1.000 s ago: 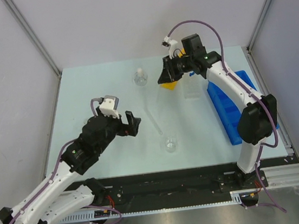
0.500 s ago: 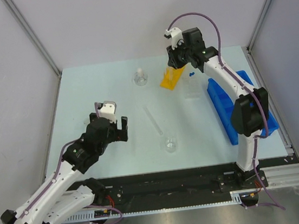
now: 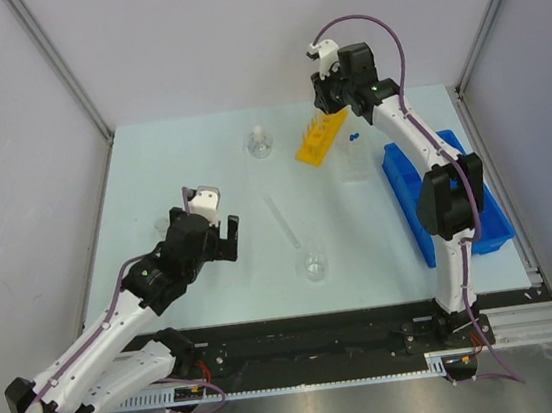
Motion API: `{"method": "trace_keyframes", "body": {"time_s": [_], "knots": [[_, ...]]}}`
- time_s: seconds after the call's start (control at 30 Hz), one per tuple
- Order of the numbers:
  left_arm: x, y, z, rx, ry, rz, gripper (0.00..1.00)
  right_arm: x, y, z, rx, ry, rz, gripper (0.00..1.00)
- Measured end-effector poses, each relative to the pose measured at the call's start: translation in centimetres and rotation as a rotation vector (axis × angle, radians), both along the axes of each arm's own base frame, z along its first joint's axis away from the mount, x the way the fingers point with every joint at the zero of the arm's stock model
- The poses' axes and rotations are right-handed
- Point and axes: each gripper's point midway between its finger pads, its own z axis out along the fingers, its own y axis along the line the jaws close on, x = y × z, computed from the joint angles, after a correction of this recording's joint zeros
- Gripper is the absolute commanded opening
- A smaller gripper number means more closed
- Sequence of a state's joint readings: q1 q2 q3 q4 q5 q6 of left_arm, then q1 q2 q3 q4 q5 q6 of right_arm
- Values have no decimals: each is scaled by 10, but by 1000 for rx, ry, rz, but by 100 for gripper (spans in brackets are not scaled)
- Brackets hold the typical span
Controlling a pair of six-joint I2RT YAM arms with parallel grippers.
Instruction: Organize the chemistry lab equipment
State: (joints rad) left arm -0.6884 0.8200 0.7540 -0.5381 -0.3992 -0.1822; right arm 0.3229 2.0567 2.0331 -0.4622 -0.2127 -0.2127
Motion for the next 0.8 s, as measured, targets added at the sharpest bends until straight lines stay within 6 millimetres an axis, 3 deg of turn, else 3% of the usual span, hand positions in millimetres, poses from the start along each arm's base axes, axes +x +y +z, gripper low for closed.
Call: {"method": "trace_keyframes", "body": {"time_s": [0.17,0.8], "knots": [[0,0,-2,5,5,1,100,5,0,-11,-10,13,-6,22],[1,0,-5,18,14,-3,100,10,4,-24,-14,27,-2,22]]}}
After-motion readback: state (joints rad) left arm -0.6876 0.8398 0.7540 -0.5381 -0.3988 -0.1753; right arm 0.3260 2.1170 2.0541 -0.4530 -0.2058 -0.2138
